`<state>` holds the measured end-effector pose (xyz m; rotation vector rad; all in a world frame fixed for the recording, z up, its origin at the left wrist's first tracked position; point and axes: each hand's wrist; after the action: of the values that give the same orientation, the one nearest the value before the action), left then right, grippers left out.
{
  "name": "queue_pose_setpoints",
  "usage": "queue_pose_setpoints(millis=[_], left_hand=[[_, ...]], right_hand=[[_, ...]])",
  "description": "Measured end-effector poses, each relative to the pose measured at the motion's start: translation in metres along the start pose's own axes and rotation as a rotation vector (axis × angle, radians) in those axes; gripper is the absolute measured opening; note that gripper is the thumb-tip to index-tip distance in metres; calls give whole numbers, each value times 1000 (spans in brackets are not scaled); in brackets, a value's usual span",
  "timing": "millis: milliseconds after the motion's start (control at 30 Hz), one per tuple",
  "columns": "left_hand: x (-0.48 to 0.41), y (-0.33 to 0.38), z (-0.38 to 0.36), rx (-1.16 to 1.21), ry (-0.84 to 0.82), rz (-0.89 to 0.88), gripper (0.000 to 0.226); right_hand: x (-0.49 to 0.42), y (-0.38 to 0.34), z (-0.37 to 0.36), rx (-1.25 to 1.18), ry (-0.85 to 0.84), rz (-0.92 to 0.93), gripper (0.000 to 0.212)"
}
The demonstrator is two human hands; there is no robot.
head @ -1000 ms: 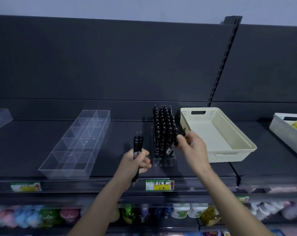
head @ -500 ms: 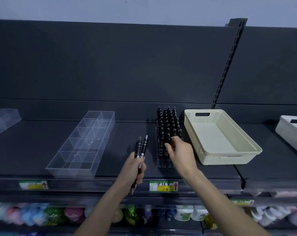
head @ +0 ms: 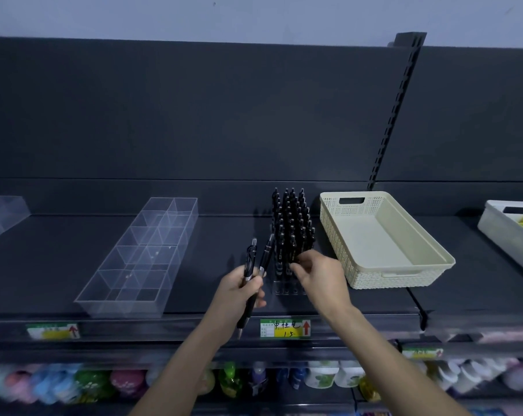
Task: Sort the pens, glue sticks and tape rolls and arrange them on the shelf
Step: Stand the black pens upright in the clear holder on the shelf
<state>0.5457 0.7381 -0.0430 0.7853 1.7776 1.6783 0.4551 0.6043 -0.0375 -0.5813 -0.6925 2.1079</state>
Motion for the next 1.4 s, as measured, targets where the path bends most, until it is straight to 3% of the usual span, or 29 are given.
queue_pose_setpoints(millis=[133, 267, 400, 500, 633, 800, 933, 1067, 1400], left_hand=[[-4, 0, -10, 19, -46, 11, 16], [-6, 3, -25, 20, -135, 28, 16], [-8, 3, -28, -74, -138, 30, 17], [-8, -1, -17, -255, -107, 0, 17], [-5, -7, -9, -244, -19, 42, 19], [-4, -8, -8, -177, -4, 63, 14], [-1, -6, -6, -155, 4, 51, 11], [-2, -9, -4, -75, 68, 32, 16], [-4, -4, -11, -138, 123, -124, 29]], right_hand=[[6, -5, 18, -227, -70, -21, 15], [7, -8, 24, -422, -295, -89, 30], [6, -1, 34, -481, -225, -138, 28], [-5, 4, 49, -420, -48, -103, 29], [-18, 7, 51, -327, 87, -28, 23], [-16, 5, 29, -41, 41, 118, 18], [-12, 11, 12, 88, -23, 122, 18], [-12, 11, 5, 37, -23, 40, 19], [-10, 8, 2, 13, -30, 0, 24]])
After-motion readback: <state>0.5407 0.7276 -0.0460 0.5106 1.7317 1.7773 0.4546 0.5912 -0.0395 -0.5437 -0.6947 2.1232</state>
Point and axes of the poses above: each hand's wrist, its own x-axis away from the middle knuckle, its own z-axis out of the back of the hand, y = z × x, and after that the axes turned 7 degrees about -z, right-handed
